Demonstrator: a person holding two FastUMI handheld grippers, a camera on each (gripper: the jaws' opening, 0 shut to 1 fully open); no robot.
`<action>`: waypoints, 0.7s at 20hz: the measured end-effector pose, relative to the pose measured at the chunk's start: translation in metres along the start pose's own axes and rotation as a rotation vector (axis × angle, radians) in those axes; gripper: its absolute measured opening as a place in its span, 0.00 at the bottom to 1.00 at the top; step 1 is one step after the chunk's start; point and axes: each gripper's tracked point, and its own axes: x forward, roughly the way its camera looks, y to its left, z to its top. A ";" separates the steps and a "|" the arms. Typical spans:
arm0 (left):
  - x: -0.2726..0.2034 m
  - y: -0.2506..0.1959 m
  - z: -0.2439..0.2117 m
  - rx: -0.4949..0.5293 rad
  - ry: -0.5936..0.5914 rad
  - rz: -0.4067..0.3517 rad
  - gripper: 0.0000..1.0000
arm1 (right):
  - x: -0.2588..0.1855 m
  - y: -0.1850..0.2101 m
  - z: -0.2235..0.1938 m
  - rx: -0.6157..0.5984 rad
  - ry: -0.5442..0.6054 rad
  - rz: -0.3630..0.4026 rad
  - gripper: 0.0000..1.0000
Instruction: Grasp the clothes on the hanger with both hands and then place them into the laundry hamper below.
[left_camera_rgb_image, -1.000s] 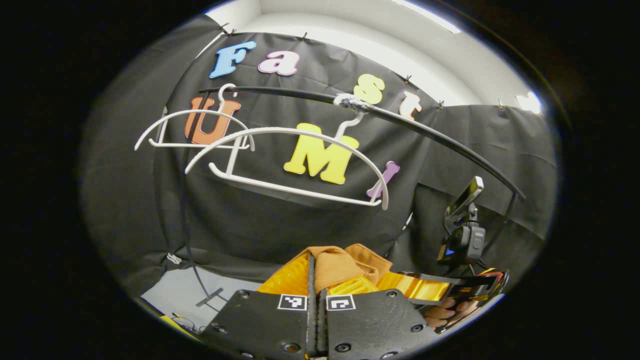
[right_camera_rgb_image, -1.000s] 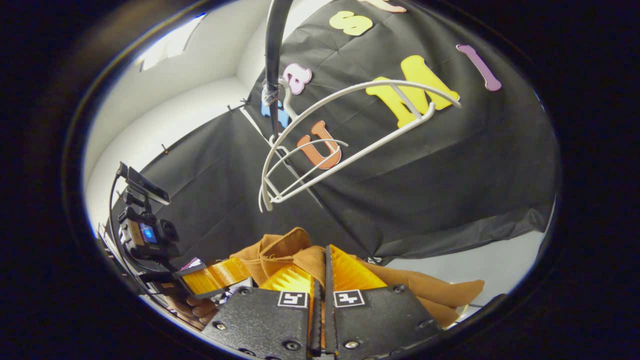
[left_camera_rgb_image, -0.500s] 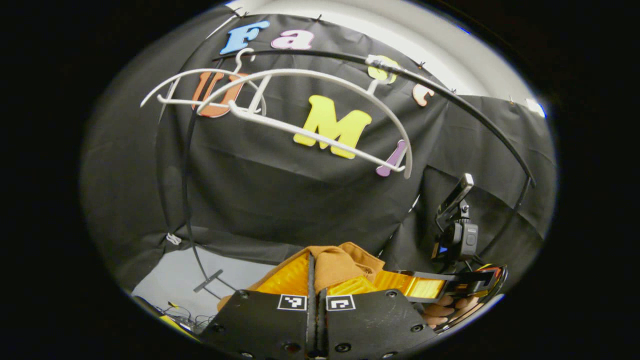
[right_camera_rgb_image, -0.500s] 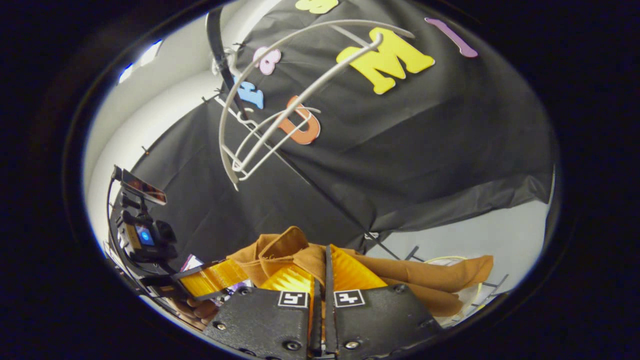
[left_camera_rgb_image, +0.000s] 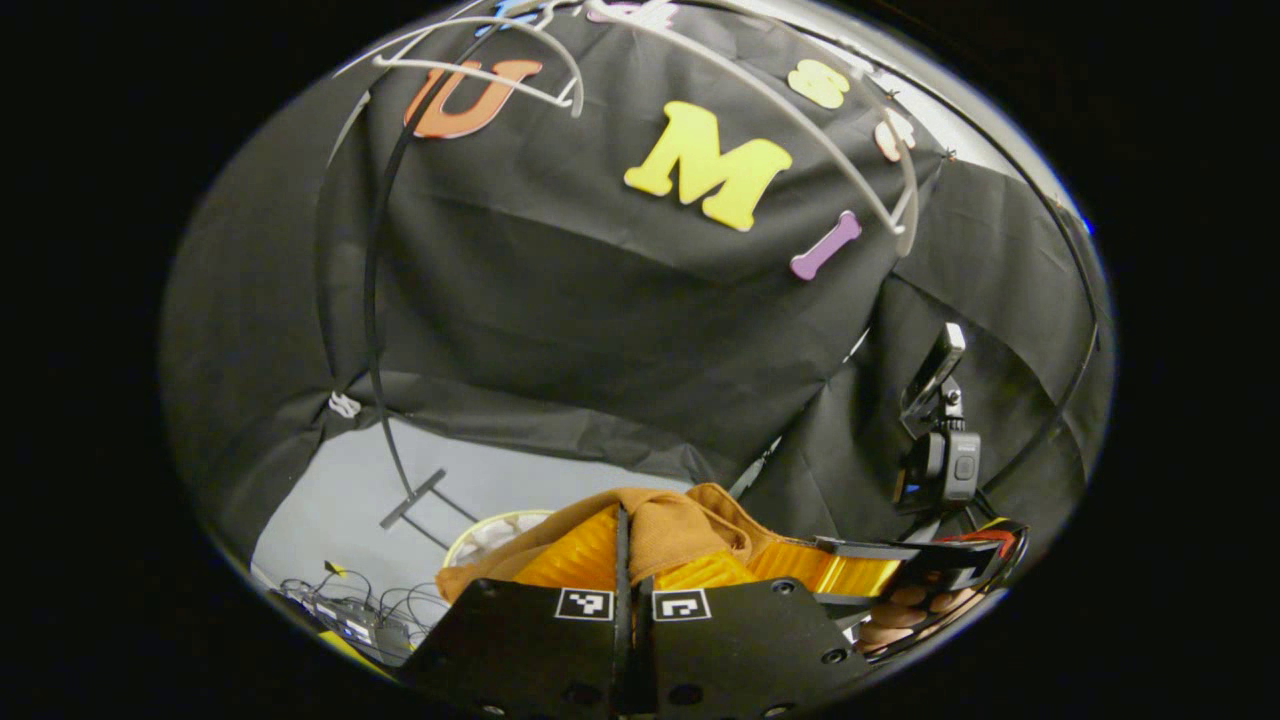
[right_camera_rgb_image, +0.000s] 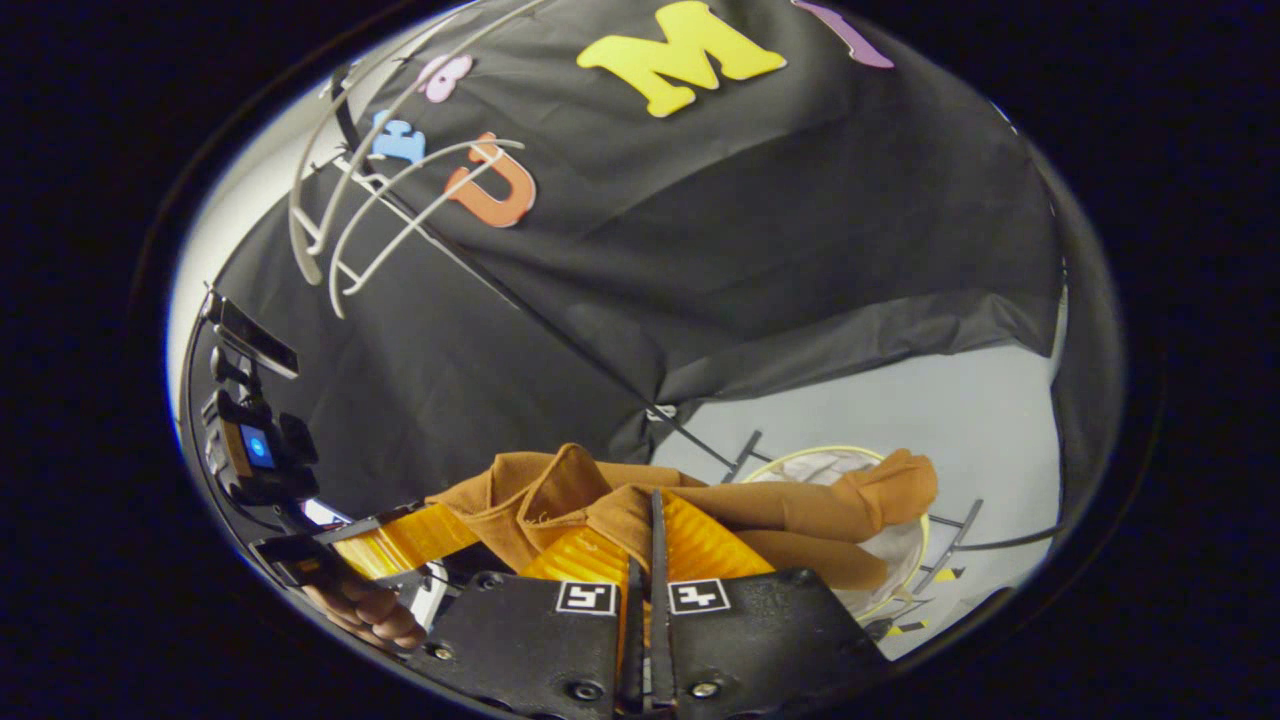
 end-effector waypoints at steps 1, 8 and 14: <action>0.004 0.000 -0.004 0.003 0.022 0.000 0.00 | 0.007 -0.007 -0.004 -0.001 0.009 -0.033 0.06; 0.049 0.031 -0.052 0.045 0.236 0.015 0.02 | 0.031 -0.065 -0.025 -0.035 0.083 -0.335 0.06; 0.044 0.058 -0.061 0.026 0.278 0.047 0.73 | 0.001 -0.091 -0.025 -0.013 0.044 -0.406 0.46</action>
